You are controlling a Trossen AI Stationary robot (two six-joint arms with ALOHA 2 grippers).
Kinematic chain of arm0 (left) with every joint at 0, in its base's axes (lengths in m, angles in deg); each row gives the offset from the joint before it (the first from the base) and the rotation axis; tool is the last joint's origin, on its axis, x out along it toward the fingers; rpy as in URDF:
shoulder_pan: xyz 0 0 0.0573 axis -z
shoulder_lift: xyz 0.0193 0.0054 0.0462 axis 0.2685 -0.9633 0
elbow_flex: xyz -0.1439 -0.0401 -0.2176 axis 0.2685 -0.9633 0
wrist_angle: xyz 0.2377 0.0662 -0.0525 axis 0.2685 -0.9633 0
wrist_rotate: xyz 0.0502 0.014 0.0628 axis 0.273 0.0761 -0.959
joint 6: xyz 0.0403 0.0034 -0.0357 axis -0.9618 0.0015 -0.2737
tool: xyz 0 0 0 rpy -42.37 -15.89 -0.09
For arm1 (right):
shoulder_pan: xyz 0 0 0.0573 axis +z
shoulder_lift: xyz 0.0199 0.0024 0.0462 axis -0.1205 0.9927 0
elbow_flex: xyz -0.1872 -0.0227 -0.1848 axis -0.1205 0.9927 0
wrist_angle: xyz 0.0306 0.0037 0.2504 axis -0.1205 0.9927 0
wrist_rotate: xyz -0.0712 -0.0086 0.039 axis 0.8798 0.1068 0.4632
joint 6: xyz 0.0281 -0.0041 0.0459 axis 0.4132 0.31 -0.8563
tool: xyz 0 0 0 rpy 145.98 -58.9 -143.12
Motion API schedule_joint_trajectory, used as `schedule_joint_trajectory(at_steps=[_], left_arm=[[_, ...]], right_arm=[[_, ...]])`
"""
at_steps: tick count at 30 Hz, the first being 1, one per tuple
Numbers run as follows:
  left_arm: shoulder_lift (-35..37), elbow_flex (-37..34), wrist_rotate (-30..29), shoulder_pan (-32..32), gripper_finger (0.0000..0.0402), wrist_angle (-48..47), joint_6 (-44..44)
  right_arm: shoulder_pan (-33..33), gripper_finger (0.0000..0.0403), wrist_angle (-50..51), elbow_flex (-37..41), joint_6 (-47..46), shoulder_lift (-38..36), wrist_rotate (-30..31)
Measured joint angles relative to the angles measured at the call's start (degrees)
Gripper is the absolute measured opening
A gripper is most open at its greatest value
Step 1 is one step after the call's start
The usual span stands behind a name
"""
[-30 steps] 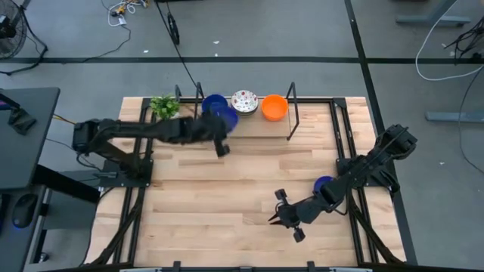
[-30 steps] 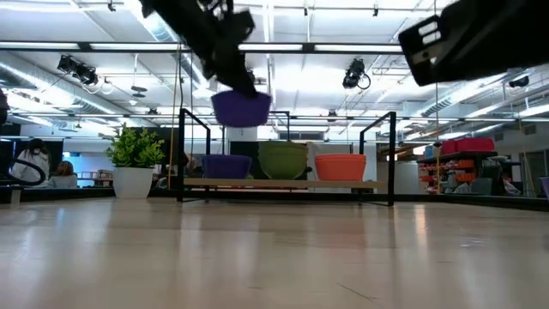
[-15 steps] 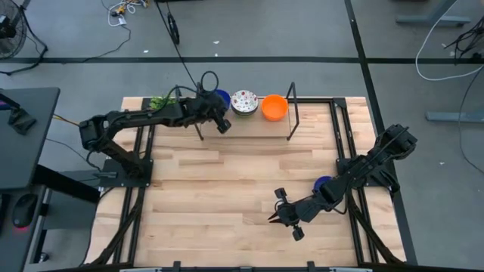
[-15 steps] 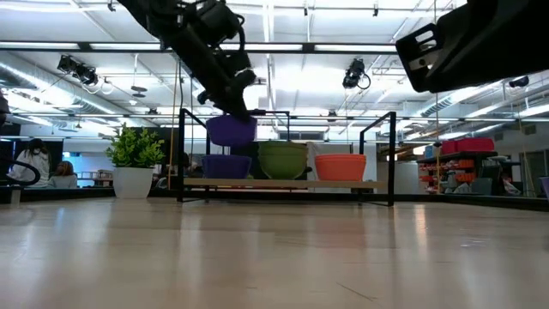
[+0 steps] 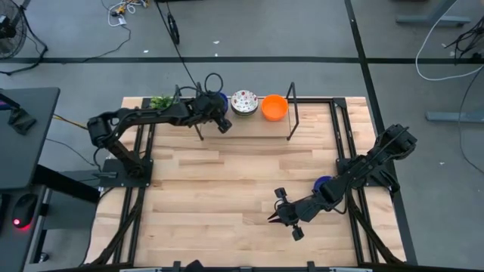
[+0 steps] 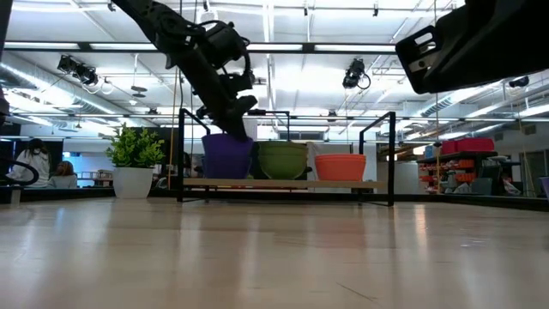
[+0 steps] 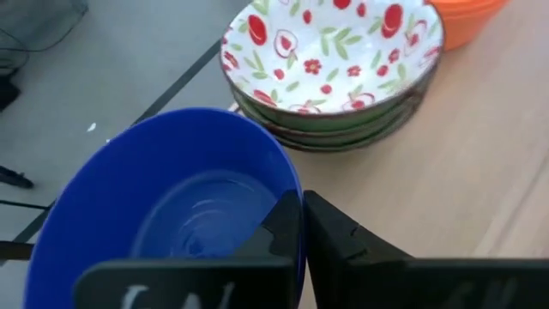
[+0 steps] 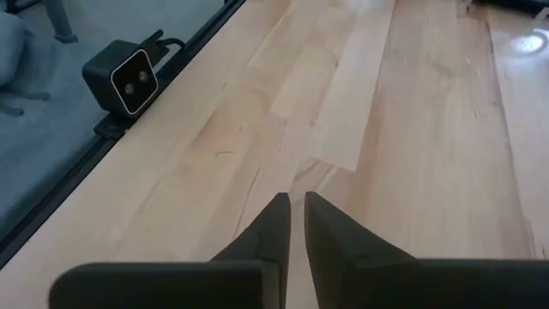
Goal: Pick & Place Mini bowls
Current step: Stack the blue bowl on top of the blue bowls on the shelf
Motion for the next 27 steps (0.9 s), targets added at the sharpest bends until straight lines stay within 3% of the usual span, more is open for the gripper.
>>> schedule_joint_trajectory(at_steps=[18,27], left_arm=[[-2.7,-0.01,-0.63,-0.35,0.0032,0.6,0.23],[-2.7,-0.01,-0.63,-0.35,0.0122,0.6,0.2]], right_arm=[[0.0,0.0038,0.14,0.0,0.02,0.0,-0.02],[0.0,0.0038,0.22,0.0,0.02,0.0,-0.02]])
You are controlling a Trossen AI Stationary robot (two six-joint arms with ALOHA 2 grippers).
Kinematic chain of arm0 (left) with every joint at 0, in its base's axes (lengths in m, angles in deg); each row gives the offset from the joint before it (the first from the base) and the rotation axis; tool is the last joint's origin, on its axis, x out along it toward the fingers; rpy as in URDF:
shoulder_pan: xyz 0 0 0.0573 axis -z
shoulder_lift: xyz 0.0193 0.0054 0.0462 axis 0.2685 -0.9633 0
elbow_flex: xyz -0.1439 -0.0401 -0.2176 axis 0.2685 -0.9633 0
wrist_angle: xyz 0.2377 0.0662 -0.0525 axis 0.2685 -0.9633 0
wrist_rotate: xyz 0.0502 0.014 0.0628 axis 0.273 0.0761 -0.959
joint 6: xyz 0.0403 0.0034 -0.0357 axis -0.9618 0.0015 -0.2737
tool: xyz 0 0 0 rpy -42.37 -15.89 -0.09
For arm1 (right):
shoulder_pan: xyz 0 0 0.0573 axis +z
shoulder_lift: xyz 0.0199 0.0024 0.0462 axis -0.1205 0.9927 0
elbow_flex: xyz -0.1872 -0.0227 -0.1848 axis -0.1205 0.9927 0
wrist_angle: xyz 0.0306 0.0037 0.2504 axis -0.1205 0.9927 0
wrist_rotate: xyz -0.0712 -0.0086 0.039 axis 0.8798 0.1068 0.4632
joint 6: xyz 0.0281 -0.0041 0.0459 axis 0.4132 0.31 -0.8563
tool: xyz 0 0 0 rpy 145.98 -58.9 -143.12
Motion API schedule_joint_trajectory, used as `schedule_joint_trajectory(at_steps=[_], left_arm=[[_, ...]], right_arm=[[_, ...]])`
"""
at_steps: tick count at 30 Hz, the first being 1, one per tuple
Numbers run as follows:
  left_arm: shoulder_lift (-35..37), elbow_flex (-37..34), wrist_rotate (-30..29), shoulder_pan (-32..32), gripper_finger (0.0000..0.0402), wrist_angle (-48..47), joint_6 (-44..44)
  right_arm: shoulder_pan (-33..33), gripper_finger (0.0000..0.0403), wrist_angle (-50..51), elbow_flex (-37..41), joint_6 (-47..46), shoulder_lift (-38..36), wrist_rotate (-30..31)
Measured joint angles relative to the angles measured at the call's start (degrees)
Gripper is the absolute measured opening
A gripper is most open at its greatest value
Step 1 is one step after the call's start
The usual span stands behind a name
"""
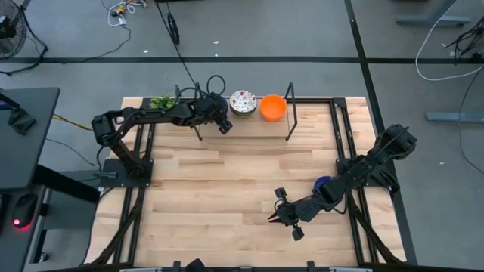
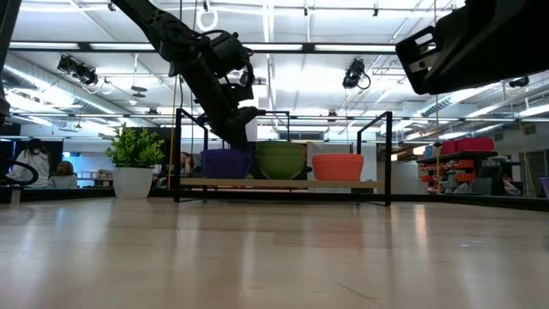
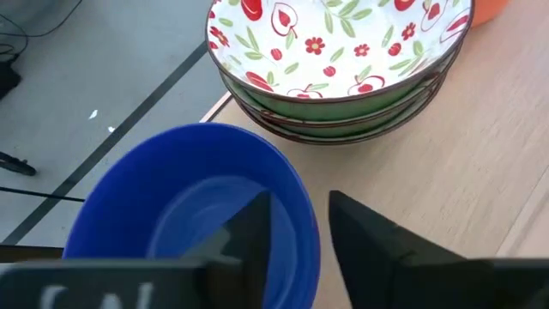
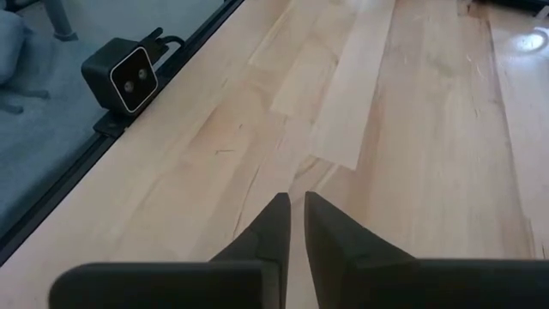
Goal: Pick & Place Mini bowls
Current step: Stack the blue bowl on top of the blue bowls on the shelf
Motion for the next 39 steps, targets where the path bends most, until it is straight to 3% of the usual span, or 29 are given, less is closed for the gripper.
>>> schedule_joint_trajectory(at_steps=[4,8,16,23,31,39], left_arm=[[0.22,0.91,1.31,0.0,0.0156,-1.42,0.0],[1.02,3.08,1.75,0.37,0.0166,-4.05,-0.04],[7.08,4.72,1.86,5.8,0.0139,-6.09,-2.2],[10.29,4.58,1.94,17.88,0.0111,-6.09,-4.46],[10.29,-6.04,2.07,33.45,0.0094,10.44,-4.24],[10.27,-19.88,1.92,42.76,0.0094,28.32,3.29]], right_arm=[[0.0,0.0038,0.07,0.0,0.02,0.0,-0.01],[0.0,0.0038,0.3,0.0,0.04,0.0,0.0],[0.0,0.0038,0.81,0.0,-2.3,0.0,-0.02],[0.0,0.0038,5.68,0.0,-6.67,0.0,0.37],[0.68,0.0038,20.36,-0.08,-19.94,-2.12,0.64],[3.02,0.0035,36.56,-0.15,-34.7,-12.32,0.67]])
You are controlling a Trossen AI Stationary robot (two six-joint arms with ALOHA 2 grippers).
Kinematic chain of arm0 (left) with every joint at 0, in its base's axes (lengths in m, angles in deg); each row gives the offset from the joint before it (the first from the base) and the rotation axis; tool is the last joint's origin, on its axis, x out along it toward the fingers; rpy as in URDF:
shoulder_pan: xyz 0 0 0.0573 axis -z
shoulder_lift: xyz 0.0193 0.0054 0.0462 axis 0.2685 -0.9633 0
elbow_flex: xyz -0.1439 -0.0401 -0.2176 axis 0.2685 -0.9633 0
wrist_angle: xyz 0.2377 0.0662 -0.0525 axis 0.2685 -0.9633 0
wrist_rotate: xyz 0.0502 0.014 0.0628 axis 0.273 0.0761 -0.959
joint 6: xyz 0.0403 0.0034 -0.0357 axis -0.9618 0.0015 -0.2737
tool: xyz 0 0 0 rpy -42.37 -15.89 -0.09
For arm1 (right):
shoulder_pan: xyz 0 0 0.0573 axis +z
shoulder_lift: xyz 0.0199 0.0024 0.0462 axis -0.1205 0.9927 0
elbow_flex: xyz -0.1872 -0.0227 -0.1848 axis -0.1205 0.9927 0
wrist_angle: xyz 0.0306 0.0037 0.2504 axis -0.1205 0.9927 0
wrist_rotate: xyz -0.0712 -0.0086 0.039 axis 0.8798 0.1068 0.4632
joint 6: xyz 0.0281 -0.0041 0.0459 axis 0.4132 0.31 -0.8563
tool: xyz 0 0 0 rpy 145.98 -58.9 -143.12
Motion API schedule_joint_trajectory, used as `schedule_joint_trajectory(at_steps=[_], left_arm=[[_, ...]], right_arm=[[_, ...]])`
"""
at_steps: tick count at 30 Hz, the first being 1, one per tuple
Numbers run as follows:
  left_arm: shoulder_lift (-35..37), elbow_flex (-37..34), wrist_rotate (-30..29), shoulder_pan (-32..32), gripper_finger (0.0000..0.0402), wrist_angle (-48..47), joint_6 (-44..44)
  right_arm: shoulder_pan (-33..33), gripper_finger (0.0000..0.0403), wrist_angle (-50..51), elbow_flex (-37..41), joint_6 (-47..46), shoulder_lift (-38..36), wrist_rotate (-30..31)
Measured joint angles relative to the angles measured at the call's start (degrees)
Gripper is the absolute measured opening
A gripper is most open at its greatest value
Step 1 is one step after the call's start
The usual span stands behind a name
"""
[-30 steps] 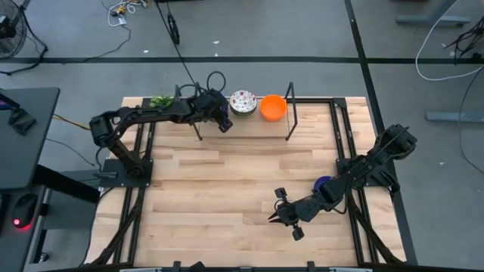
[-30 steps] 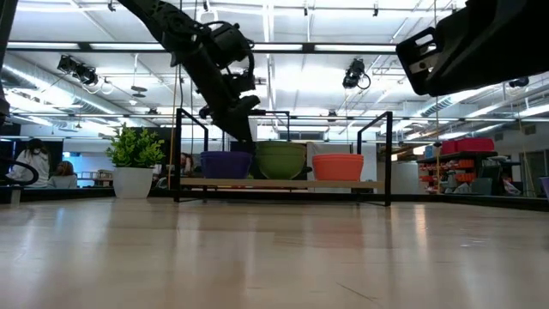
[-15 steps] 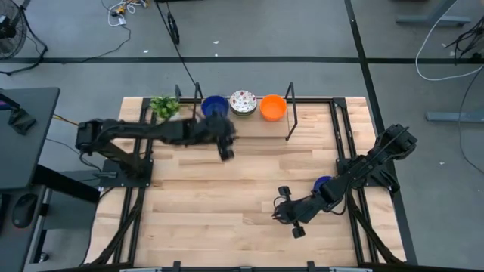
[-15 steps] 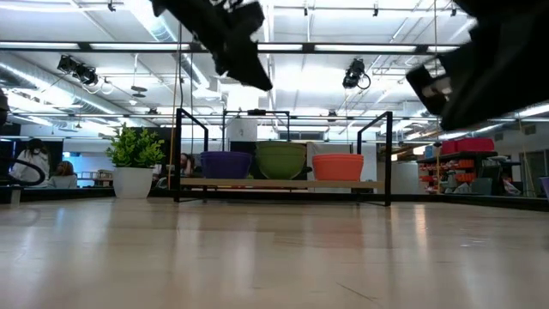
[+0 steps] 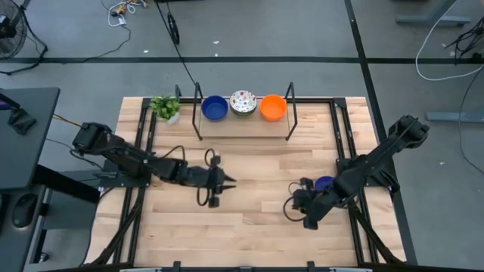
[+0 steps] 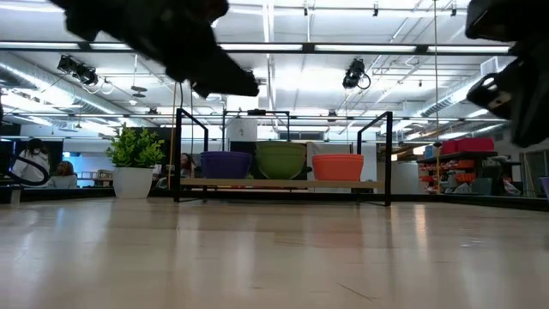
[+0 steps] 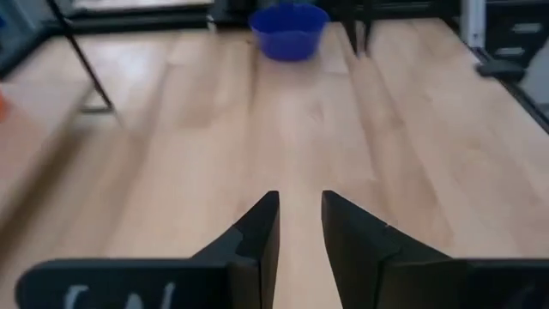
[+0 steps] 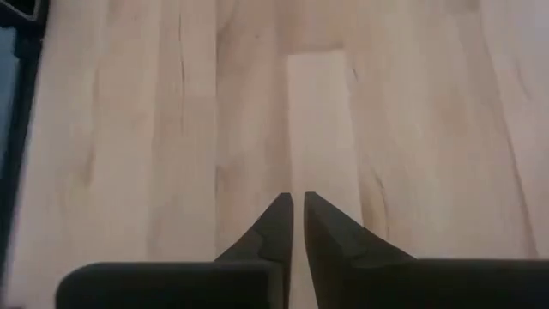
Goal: Pick & Place Mini bowls
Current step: Stack the blue bowl on top of the blue bowls on the shelf
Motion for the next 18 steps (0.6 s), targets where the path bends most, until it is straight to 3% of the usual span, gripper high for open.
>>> schedule_joint_trajectory(at_steps=[3,10,18], left_arm=[[0.0,-3.17,-0.1,2.01,0.0094,3.41,2.59],[0.0,-6.28,-5.49,4.47,0.0094,7.02,3.82],[0.0,-6.28,-6.86,4.16,0.0094,7.15,3.64]], right_arm=[[1.6,0.0024,6.84,0.0,-6.49,-4.58,-1.27],[4.89,0.0006,18.08,0.0,-22.78,-12.72,-11.74],[4.78,0.0039,20.51,-0.03,-20.08,-13.97,-11.89]])
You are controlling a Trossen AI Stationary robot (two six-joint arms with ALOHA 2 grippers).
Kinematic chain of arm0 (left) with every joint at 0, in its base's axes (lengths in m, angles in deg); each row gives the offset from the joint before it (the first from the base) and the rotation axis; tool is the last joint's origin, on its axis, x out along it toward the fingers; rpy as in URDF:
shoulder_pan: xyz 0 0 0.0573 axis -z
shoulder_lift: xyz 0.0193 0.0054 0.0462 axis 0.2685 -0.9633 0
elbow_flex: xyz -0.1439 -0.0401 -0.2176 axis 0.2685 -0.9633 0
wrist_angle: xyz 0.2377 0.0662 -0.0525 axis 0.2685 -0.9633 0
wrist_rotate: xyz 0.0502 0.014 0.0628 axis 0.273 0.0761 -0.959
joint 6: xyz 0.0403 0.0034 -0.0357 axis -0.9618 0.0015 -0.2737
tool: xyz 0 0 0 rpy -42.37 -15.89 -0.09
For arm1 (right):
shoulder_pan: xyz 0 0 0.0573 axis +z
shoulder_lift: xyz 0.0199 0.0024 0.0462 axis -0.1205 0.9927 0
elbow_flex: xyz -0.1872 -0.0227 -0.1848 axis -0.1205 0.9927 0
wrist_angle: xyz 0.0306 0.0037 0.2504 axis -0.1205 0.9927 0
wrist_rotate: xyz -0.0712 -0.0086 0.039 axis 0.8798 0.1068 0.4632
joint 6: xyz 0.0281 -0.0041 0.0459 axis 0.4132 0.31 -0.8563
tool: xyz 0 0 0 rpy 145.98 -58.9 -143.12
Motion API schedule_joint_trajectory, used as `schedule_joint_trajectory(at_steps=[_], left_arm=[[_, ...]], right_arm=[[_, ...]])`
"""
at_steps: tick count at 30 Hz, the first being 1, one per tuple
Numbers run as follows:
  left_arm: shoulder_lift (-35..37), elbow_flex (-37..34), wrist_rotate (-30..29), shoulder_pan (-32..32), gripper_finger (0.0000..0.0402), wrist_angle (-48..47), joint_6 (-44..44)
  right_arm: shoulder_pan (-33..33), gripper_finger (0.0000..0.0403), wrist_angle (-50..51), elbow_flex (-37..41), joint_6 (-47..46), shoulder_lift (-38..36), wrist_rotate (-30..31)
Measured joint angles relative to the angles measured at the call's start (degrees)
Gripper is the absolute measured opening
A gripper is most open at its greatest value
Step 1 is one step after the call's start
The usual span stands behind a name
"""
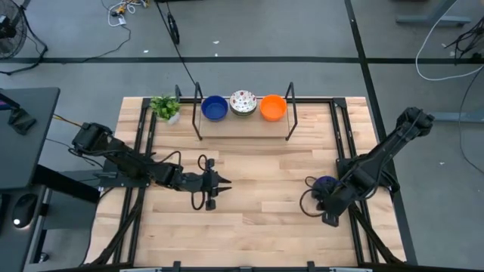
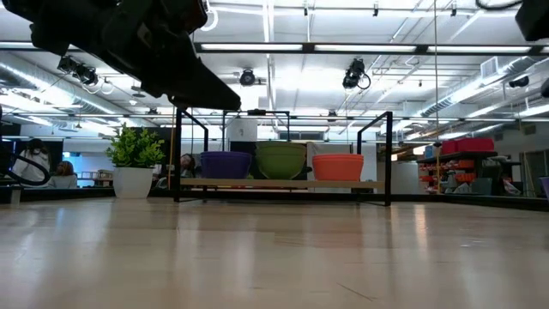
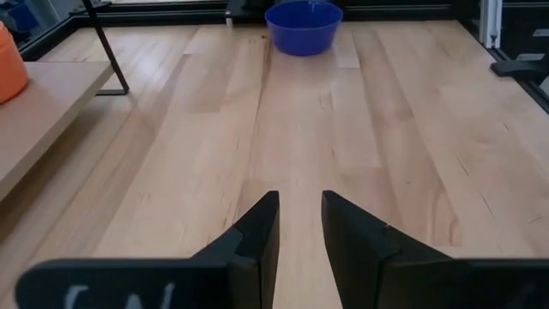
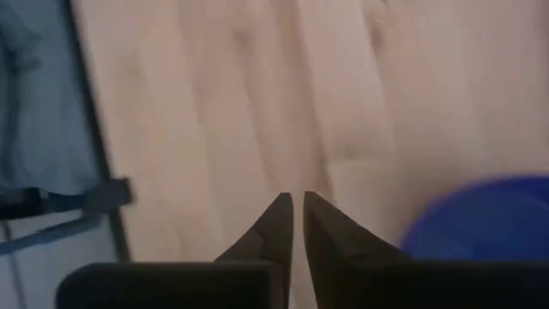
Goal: Pick & Place Mini bowls
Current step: Stack the blue bowl on top of the blue bowls on the shelf
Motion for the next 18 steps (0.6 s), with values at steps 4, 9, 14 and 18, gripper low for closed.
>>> schedule_joint_trajectory(at_steps=[4,9,14,18], left_arm=[[0.0,0.0,-0.02,-0.04,0.0094,-0.21,0.0],[0.0,0.0,-0.01,-0.04,0.0094,-0.43,0.0],[0.0,0.0,-0.02,-0.04,0.0094,-0.81,0.0],[0.0,0.0,-0.02,-0.04,0.0094,-0.98,0.02]], right_arm=[[-0.48,0.0077,8.08,0.0,-4.29,0.13,-0.14],[0.81,0.0143,8.92,0.79,0.38,1.42,-0.15],[1.4,0.0178,7.85,1.25,6.33,3.55,-0.14],[2.15,0.0173,6.13,1.25,8.5,6.04,0.21]])
